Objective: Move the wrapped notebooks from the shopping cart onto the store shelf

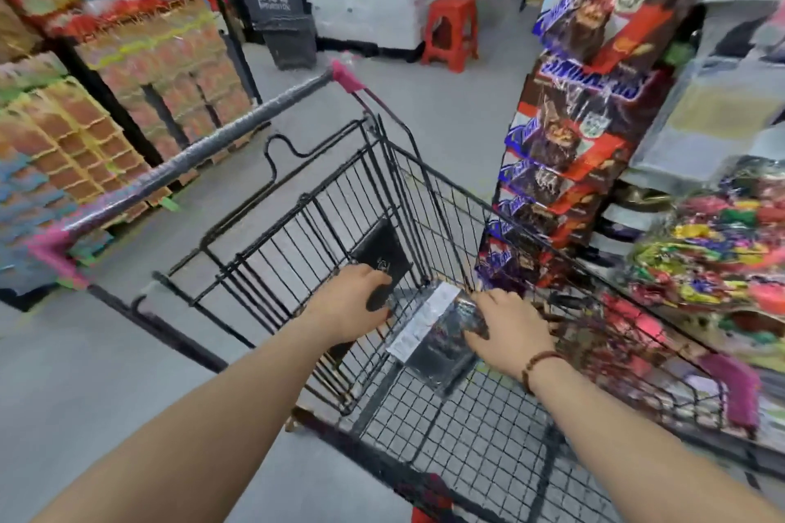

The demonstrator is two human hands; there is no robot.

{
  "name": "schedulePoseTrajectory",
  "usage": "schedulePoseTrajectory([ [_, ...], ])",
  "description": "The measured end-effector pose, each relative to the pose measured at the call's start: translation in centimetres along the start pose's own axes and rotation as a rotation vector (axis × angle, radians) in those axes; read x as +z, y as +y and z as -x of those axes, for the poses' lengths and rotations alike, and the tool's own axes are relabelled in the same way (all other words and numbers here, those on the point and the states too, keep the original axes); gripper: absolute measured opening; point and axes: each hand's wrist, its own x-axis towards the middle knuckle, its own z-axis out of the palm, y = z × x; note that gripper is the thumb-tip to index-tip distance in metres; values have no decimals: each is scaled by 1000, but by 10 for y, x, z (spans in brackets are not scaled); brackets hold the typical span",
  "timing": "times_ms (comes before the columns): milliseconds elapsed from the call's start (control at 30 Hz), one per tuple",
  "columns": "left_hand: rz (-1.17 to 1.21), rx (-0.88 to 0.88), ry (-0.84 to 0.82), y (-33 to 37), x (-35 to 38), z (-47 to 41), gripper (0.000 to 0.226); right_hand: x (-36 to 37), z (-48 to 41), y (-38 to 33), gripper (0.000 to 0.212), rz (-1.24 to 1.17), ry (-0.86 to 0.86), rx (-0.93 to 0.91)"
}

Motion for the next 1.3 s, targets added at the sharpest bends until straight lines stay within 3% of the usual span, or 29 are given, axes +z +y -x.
schedulePoseTrajectory([
  [267,124,18,-173,-16,55,-72,55,60,-31,21,58,-234,-127,257],
  [467,273,-27,-262,-41,117,-113,55,120,-44,22,51,-475,-131,495],
  [567,344,-72,-264,-50,150,-130,59,148,-52,22,44,-565,-106,609],
  [767,438,-113,-265,-54,197,-146,57,198,-74,8,55,-813,-5,928],
  [867,495,-142,-190,-51,211,-151,44,209,-89,-3,37,-974,86,1079],
  [1100,629,-250,-132,-53,247,-158,18,245,-103,-16,46,-1127,212,1219],
  [1300,721,-268,-91,-42,263,-147,36,256,-84,-2,27,-1261,206,1182],
])
